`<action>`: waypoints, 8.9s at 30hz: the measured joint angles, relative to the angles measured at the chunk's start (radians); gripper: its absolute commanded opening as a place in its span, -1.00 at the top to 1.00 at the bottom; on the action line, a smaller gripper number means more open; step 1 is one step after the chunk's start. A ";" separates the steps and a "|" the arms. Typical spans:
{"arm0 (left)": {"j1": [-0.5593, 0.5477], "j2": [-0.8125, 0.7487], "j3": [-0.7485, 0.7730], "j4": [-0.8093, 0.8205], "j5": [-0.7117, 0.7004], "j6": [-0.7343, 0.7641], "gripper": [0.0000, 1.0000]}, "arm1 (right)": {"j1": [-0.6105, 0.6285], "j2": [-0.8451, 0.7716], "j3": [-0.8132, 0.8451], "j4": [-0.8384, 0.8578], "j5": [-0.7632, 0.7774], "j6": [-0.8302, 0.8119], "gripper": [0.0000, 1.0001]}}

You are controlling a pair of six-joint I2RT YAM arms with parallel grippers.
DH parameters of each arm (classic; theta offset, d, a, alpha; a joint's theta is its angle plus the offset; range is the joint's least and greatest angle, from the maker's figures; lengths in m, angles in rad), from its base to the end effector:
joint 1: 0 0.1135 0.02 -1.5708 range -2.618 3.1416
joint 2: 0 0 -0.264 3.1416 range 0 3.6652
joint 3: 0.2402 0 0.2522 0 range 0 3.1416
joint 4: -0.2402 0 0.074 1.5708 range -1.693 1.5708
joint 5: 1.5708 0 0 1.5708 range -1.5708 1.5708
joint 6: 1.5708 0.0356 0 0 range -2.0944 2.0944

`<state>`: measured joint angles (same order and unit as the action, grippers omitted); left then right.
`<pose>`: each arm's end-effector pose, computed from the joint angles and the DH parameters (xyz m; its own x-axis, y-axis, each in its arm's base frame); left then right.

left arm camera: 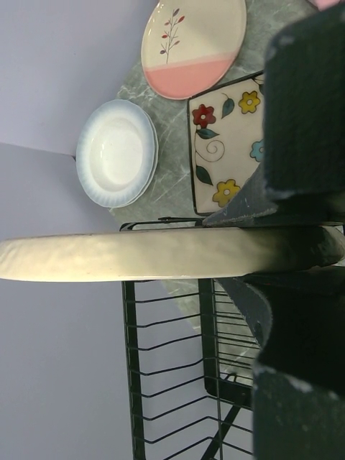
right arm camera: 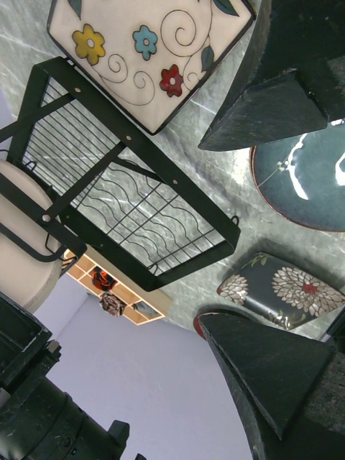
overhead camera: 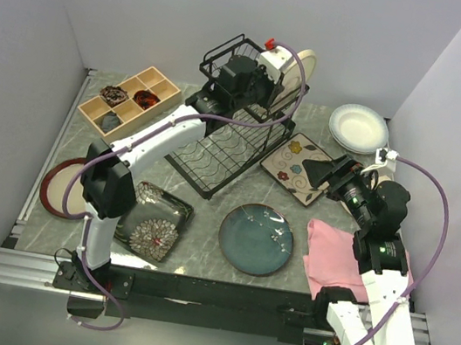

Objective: Unload the plates from the dish rack
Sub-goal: Unload the plate from the dish rack, then place the plate at the center of the board.

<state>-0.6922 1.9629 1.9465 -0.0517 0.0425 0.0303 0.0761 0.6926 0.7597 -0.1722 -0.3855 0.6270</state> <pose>0.3656 -0.3050 0.4060 -0.0321 0.0659 -0.9973 0.6716 0.7404 0.0273 0.1621 0.0258 0.3471 -0.3448 0.5190 -0.7822 -0.2976 0.7298 0.6154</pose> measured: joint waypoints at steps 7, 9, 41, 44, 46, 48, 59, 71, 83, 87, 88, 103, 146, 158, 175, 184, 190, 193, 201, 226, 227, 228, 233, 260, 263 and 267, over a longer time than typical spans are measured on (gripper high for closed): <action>0.014 0.000 0.023 -0.017 0.050 -0.005 0.99 | 0.000 -0.005 0.000 0.000 0.003 0.000 -1.00; 0.018 0.000 0.044 -0.029 0.072 -0.005 0.98 | 0.000 -0.009 0.000 -0.001 0.004 0.000 -1.00; 0.019 -0.022 0.086 -0.044 0.122 0.029 0.99 | 0.000 -0.023 0.000 -0.009 0.018 -0.008 -1.00; 0.019 -0.041 0.087 -0.043 0.134 0.039 0.98 | 0.000 -0.023 0.000 -0.010 0.026 -0.008 -1.00; 0.019 -0.058 0.087 -0.043 0.144 0.045 0.99 | 0.000 -0.023 0.000 -0.010 0.027 -0.008 -1.00; 0.019 -0.077 0.087 -0.042 0.147 0.053 0.99 | 0.000 -0.023 0.000 -0.011 0.028 -0.008 -1.00; -0.078 -0.214 -0.032 0.011 0.023 0.283 0.99 | 0.000 -0.009 0.000 -0.018 0.031 0.001 -1.00; -0.420 -0.457 -0.554 0.266 -0.323 0.682 0.99 | 0.000 -0.004 0.145 -0.138 0.090 0.204 -1.00; -0.588 -0.558 -0.830 0.507 -0.567 0.872 0.99 | 0.000 -0.031 0.176 -0.056 0.022 0.431 -0.98; -0.635 -0.556 -0.830 0.573 -0.610 0.934 0.99 | 0.000 0.001 0.175 -0.042 -0.023 0.466 -0.97; -0.645 -0.552 -0.830 0.588 -0.618 0.947 0.99 | 0.000 0.008 0.174 -0.037 -0.030 0.472 -0.96; -0.682 -0.364 -0.830 0.631 -0.665 1.013 0.99 | 0.000 0.024 0.066 0.019 -0.069 0.488 -0.53; -0.716 -0.771 -1.084 0.351 -0.372 -0.127 -0.99 | -0.552 -0.035 -0.261 0.084 0.030 0.436 1.00; -0.715 -0.922 -1.261 0.320 -0.406 -0.246 -0.99 | -0.621 0.100 -0.272 0.156 0.323 0.359 1.00; -0.715 -0.937 -1.270 0.338 -0.460 -0.257 -0.99 | -0.705 0.460 -0.289 0.455 0.325 0.366 0.78; -0.715 -0.953 -1.296 0.356 -0.471 -0.257 -0.99 | -0.705 0.539 -0.294 0.497 0.341 0.418 0.00; -0.715 -0.969 -1.297 0.360 -0.476 -0.257 -0.99 | -0.705 0.604 -0.247 0.364 0.366 0.404 -0.11; -0.715 -0.982 -1.300 0.362 -0.476 -0.258 -0.99 | -0.705 0.644 -0.217 0.313 0.381 0.393 -0.12; -0.715 -0.998 -1.305 0.370 -0.476 -0.262 -0.99 | -0.705 0.748 -0.136 0.252 0.399 0.373 -0.07; -0.715 -0.998 -1.305 0.382 -0.475 -0.262 -0.99 | -0.668 0.815 -0.005 -0.010 0.531 0.317 -0.28; -0.715 -0.998 -1.305 0.382 -0.475 -0.262 -0.99 | -0.668 0.809 -0.013 -0.003 0.530 0.317 -0.22; -0.715 -0.998 -1.305 0.383 -0.475 -0.262 -0.99 | -0.668 0.804 -0.019 0.000 0.529 0.317 -0.21; -0.715 -0.998 -1.305 0.383 -0.475 -0.263 -0.99 | -0.668 0.798 -0.029 0.020 0.520 0.313 -0.11; -0.715 -0.968 -1.307 0.384 -0.481 -0.262 -0.99 | -0.592 0.674 0.021 -0.054 0.592 0.231 0.03; -0.715 -0.982 -1.318 0.389 -0.491 -0.261 -0.99 | -0.542 0.618 0.023 -0.008 0.498 0.147 0.33; -0.715 -0.997 -1.326 0.395 -0.513 -0.261 -0.99 | -0.388 0.718 0.143 -0.010 0.362 0.015 0.63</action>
<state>-1.4067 0.9657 0.6205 0.3435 -0.4706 -0.2310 -0.3119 1.4105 0.9031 -0.1822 -0.0231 0.6418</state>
